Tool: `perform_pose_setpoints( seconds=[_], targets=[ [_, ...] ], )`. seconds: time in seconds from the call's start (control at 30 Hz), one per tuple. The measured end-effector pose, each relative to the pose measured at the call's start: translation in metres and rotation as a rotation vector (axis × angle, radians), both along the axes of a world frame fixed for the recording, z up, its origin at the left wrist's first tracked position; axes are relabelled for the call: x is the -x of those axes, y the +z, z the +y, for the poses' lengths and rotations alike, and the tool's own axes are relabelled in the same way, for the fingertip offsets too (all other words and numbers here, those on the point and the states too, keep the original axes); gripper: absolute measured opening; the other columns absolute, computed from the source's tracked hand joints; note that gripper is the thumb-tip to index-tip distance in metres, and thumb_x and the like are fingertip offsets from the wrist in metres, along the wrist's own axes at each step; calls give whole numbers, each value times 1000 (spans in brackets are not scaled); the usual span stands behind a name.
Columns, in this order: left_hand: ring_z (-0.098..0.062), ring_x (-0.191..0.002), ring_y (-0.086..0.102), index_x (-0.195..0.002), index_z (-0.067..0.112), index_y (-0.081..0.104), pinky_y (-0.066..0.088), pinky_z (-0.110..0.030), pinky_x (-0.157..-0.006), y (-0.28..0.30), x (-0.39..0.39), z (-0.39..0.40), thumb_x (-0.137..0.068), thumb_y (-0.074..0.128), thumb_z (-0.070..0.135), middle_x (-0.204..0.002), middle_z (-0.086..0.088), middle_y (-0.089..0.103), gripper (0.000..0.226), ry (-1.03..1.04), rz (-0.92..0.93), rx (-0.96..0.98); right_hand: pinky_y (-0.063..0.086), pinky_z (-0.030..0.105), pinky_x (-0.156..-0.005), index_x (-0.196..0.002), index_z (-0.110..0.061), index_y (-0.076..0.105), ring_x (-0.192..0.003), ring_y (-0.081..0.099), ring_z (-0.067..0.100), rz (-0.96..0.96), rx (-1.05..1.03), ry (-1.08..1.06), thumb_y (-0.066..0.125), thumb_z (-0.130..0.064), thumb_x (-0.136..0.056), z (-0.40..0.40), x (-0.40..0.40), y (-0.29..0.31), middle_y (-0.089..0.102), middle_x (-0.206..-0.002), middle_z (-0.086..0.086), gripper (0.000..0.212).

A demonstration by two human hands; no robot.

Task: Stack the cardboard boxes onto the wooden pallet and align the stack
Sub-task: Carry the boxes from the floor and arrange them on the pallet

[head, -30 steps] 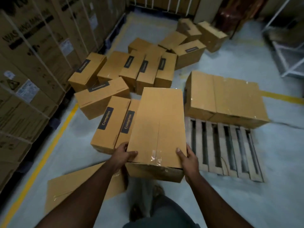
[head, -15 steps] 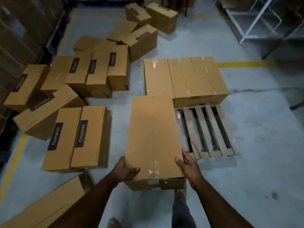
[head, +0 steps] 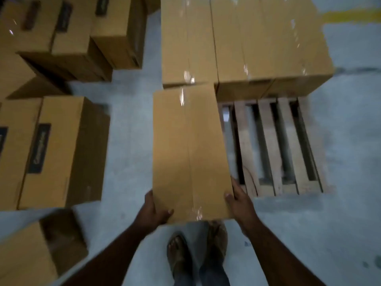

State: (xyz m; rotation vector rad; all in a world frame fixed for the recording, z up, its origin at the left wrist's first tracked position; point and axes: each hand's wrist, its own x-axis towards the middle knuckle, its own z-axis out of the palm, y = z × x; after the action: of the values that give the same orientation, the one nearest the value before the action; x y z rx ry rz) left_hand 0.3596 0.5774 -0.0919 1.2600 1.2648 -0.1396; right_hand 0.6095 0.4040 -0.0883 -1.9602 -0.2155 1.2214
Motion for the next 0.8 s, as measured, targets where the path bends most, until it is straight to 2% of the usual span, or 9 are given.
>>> perform_pose_setpoints(
  seconds=[0.1,0.23,0.33,0.4,0.53,0.67,0.8],
  targets=[
    [-18,-111,61,-152,20,21,65,-50,-74,-50,3,-4,-83,86,16,-135,-4,49,95,16,36,-14,45,47,-115,-160,-37,35,-136,52,23,47,16,-41,51,-12,-109,-6,2,-47,51,-154,-2,60],
    [-25,-114,63,-145,29,27,65,-48,-70,-91,6,-10,-78,90,24,-135,0,51,93,49,10,-48,44,54,-115,-160,-45,29,-139,50,25,87,11,-71,48,-14,-110,-14,3,-87,46,-160,-2,63],
    [-23,-116,61,-150,30,25,65,-47,-72,-110,0,-9,-77,89,26,-136,2,50,97,66,3,-69,41,54,-118,-162,-49,19,-143,46,24,109,27,-48,48,-16,-110,-8,2,-107,40,-163,-4,68],
    [-21,-119,59,-154,34,23,65,-45,-76,-117,-3,-6,-83,86,21,-139,6,49,95,78,-15,-42,37,53,-121,-163,-50,13,-146,41,23,115,46,-9,48,-15,-110,-5,3,-115,36,-165,-5,72],
    [-19,-118,60,-145,51,32,63,-35,-70,-116,-7,0,-84,85,19,-136,16,52,86,134,-73,68,37,48,-122,-164,-45,12,-146,42,21,82,49,12,47,-11,-109,-1,3,-115,37,-165,-4,74],
    [-27,-123,60,-150,46,32,65,-42,-76,-116,-16,1,-85,83,19,-142,7,51,86,152,-92,29,37,46,-121,-165,-43,14,-146,41,20,4,39,20,46,-11,-110,4,-4,-110,36,-165,-5,71],
    [-22,-122,59,-153,46,28,65,-41,-76,-113,-24,4,-85,84,27,-143,10,49,90,123,-100,8,35,51,-122,-165,-41,12,-149,37,24,-32,67,41,45,-12,-110,12,-9,-108,33,-167,-2,70]
  ],
)
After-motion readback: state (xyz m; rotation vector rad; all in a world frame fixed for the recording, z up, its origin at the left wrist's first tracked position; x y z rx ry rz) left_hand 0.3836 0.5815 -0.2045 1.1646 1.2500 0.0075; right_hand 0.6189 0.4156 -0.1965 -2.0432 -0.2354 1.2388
